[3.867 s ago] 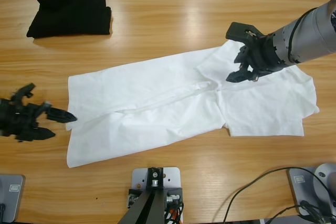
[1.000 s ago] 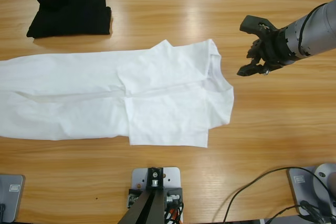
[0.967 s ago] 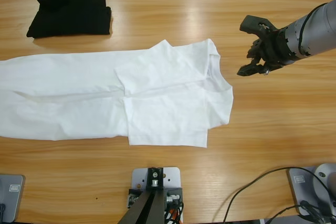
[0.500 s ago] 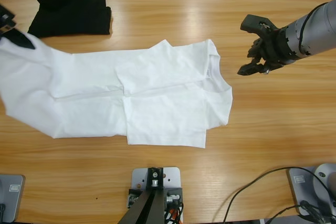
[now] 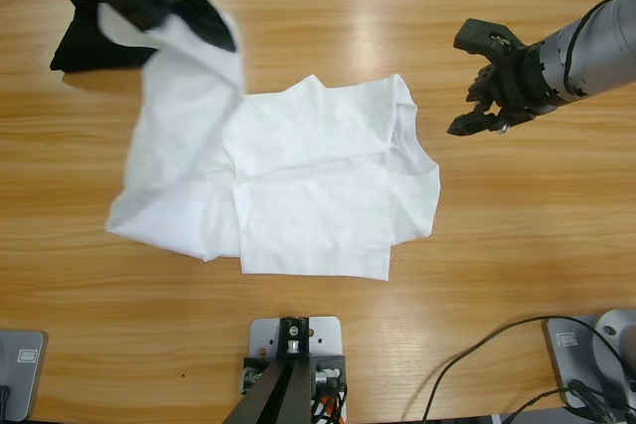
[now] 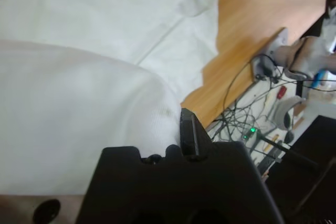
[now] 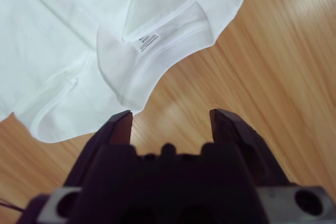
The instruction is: Fold clothes
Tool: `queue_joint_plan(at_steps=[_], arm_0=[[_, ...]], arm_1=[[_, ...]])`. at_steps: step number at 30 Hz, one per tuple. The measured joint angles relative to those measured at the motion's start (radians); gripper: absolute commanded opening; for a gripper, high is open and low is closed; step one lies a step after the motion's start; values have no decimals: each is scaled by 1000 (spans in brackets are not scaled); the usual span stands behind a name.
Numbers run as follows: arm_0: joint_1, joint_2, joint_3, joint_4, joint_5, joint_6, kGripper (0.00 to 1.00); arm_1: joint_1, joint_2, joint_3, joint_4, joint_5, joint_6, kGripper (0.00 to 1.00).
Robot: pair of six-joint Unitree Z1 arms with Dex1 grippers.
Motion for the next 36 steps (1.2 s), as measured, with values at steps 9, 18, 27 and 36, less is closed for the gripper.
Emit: queue_joint_plan(at_steps=[9, 18, 27, 36], arm_0=[[-71, 174, -247, 48, -25, -47, 0], [-114, 363, -526, 159, -50, -73, 0], [-152, 461, -606, 188, -60, -123, 0], [-159, 494, -606, 192, -24, -182, 0]], arm_1=[[-18, 0, -2, 0, -8, 0, 610], [-43, 0, -2, -7, -8, 0, 614], [-48, 0, -2, -13, -8, 0, 615], [-48, 0, -2, -33, -8, 0, 619]])
